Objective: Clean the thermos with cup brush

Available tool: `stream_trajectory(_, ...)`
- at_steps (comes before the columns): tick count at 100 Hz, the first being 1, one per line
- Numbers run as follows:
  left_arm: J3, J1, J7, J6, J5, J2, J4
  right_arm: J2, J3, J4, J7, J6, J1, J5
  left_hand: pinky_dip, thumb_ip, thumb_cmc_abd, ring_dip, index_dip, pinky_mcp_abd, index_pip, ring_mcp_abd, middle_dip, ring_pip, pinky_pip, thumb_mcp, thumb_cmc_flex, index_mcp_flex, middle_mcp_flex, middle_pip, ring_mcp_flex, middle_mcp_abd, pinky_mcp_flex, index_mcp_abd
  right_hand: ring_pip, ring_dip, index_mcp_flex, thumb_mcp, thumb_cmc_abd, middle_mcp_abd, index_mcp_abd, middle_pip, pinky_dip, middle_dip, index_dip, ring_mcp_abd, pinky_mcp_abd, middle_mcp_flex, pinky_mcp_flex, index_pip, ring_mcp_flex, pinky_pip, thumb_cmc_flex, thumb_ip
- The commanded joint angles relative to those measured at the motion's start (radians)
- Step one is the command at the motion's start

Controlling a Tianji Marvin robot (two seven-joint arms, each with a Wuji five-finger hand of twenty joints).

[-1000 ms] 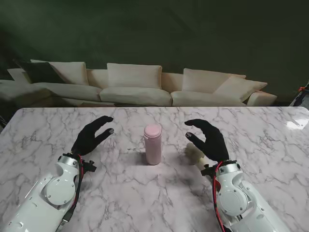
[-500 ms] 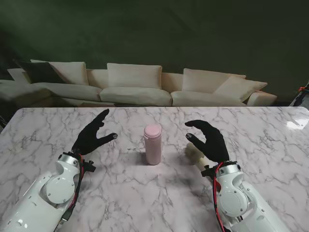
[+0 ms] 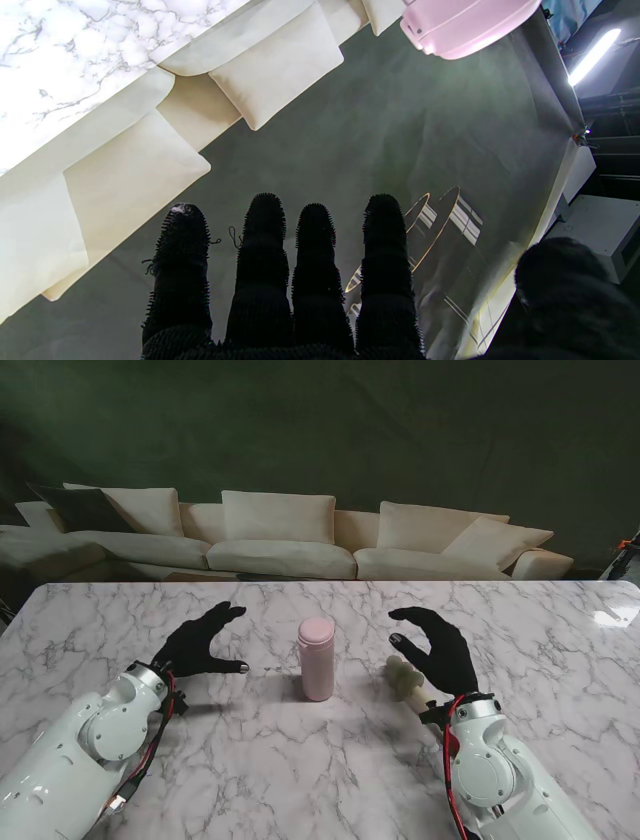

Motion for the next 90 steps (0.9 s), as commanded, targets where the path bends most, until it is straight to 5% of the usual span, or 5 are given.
stream_trajectory(1,0.014,-0.031,-0.044,0.001,-0.036,0.005,0.01,-0.003,0.002,-0.002,-0.006,0.009,-0.004,0.001,0.011,-0.006,-0.033,0.009,0.003,-0.003,-0.044,-0.024,0.008,-0.012,-0.04,-0.005,0.009,-0.058,-0.04,-0.021,-0.012,-0.032,-0.002,-0.015,-0.007,0.01,-0.033,-0.017,0.004,-0.002,0.016,0.023,0.015,0.005,-0.007,0.004,0.001,-0.025,-0.016,-0.011,-0.016,-0.011,0.0,0.019)
stream_trajectory(14,0.071,-0.09,-0.085,0.006,-0.036,0.012,0.049,-0.005,-0.001,0.0,-0.008,0.012,0.0,0.003,0.005,-0.006,-0.04,0.01,-0.072,0.039,-0.115,-0.019,-0.014,-0.022,-0.061,-0.004,0.01,-0.09,-0.071,-0.049,-0.023,-0.043,0.005,-0.04,-0.006,0.01,-0.034,-0.02,0.008,0.001,0.017,0.025,0.015,0.006,-0.007,0.004,0.0,-0.029,-0.017,-0.011,-0.018,-0.011,0.0,0.019)
stream_trajectory(25,0.129,-0.14,-0.099,0.011,-0.044,0.012,0.083,-0.005,-0.002,0.0,-0.007,0.015,0.0,0.009,0.001,-0.007,-0.045,0.005,-0.083,0.007,-0.104,-0.051,-0.02,-0.026,-0.065,-0.006,0.007,-0.077,-0.066,-0.047,-0.028,-0.039,0.006,-0.036,-0.005,0.01,-0.034,-0.022,0.009,-0.001,0.017,0.027,0.015,0.007,-0.006,0.005,0.0,-0.03,-0.018,-0.01,-0.02,-0.011,0.001,0.019)
stream_trajectory(45,0.245,-0.226,-0.077,0.009,-0.068,0.0,0.151,-0.007,0.003,-0.008,-0.018,0.02,-0.008,0.008,0.04,-0.005,-0.057,0.01,0.015,-0.049,-0.008,-0.121,0.025,-0.019,0.012,0.0,0.018,-0.038,-0.016,0.004,0.0,-0.05,0.016,0.054,-0.002,0.01,-0.033,-0.024,0.012,0.001,0.02,0.032,0.016,0.008,-0.005,0.005,0.0,-0.029,-0.019,-0.008,-0.021,-0.01,0.01,0.02)
stream_trajectory(90,0.418,-0.328,-0.076,0.017,-0.177,-0.032,0.239,-0.007,-0.006,-0.008,-0.018,0.032,-0.004,0.004,0.064,-0.009,-0.07,-0.002,0.094,-0.072,-0.001,-0.185,0.036,-0.039,0.075,-0.005,0.012,-0.093,-0.02,0.046,0.014,-0.114,0.01,0.098,0.003,0.011,-0.034,-0.028,0.012,0.002,0.02,0.037,0.016,0.01,-0.003,0.006,0.002,-0.035,-0.026,-0.003,-0.028,-0.013,0.034,0.024)
